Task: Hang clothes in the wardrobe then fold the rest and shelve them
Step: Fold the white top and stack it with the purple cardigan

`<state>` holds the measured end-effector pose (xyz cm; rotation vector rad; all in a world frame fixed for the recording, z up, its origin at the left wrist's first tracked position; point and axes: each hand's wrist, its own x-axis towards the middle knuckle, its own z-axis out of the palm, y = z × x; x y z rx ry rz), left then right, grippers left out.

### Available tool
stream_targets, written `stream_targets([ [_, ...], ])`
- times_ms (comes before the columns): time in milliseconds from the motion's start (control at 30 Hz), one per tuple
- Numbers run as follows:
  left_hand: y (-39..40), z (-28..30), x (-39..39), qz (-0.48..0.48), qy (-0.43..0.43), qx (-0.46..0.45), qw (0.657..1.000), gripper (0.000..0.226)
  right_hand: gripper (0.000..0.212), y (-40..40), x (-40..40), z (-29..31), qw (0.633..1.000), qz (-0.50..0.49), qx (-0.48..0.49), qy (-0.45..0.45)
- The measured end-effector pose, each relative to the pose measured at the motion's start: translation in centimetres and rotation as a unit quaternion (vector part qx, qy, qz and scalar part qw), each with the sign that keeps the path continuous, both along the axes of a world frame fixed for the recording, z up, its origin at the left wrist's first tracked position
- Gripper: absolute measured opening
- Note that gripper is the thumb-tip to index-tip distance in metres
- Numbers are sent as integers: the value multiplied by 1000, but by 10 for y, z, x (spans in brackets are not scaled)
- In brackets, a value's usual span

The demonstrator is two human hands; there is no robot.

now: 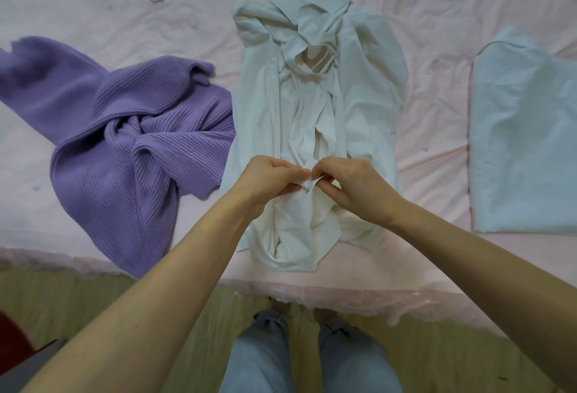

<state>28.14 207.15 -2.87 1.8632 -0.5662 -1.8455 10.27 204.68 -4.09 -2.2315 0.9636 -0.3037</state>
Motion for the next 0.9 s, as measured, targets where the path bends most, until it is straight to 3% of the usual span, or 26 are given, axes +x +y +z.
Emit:
stream_targets([
  [133, 2, -1, -2, 9, -22, 4, 1000, 15, 15, 2, 0, -2, 1000, -4, 11, 0],
  [267, 3, -2, -5, 25, -33, 18, 999, 15, 15, 2, 3, -2, 998, -54, 22, -12],
  [467, 3, -2, -7, 49, -36, 26, 998, 14, 13, 1, 6, -4, 998, -48, 39, -2],
  [800, 12, 3, -11, -24, -123, -23, 992, 8, 11, 7, 6, -3, 990, -105, 95, -23],
  [900, 13, 5, -10, -61, -138, -52, 987, 22, 9, 7, 9, 0, 987, -111, 112, -17],
])
